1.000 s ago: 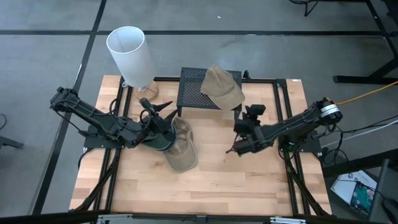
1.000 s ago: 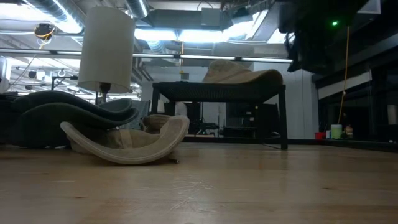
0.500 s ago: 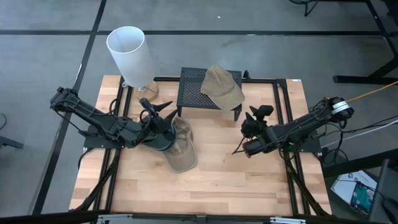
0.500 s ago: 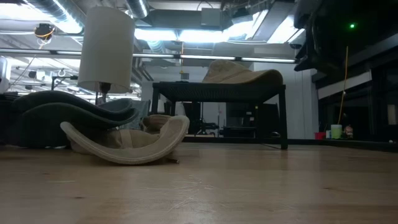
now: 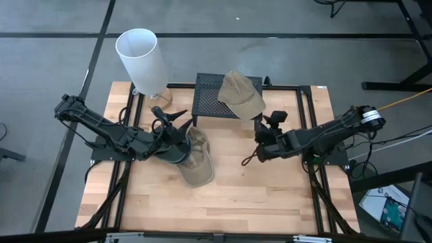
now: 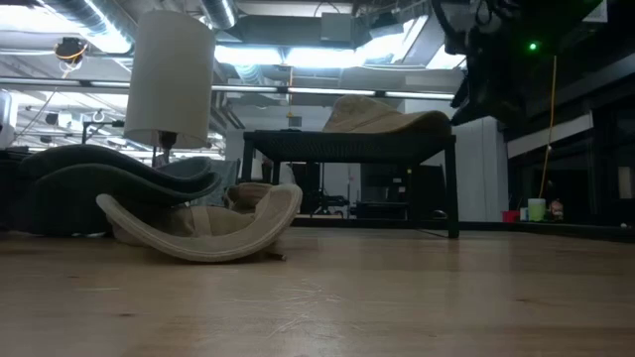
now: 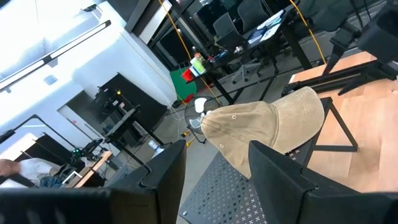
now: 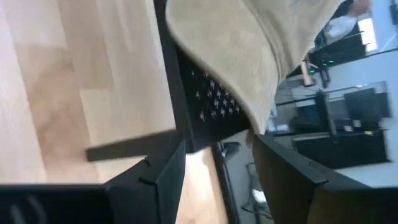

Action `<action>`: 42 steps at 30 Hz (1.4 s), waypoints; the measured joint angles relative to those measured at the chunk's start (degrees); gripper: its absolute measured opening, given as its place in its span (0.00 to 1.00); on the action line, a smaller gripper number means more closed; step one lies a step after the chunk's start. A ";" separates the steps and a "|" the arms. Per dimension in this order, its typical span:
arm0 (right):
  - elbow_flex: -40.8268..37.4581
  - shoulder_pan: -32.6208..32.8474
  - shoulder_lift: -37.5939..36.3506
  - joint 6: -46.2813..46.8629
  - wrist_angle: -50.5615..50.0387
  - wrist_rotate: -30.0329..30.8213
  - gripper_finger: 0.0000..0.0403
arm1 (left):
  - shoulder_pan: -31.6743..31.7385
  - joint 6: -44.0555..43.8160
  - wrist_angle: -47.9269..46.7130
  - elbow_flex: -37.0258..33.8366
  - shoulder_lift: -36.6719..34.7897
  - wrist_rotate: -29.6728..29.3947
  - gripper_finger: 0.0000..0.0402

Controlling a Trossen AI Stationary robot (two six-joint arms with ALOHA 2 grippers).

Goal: Pick & Place hat
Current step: Put the right brown cap on the shelf

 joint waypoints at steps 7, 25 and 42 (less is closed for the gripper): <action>0.00 -0.36 -5.98 -3.82 2.40 -0.36 0.46 | 0.00 -0.02 0.00 0.00 0.00 -0.01 0.42; 0.00 -9.56 -2.41 -16.76 9.93 -3.41 0.46 | 0.00 -0.02 0.02 0.00 0.00 -0.01 0.42; 0.11 -12.59 -0.51 -21.76 15.66 -2.93 0.09 | 0.00 0.94 0.00 0.00 -0.02 -0.01 0.42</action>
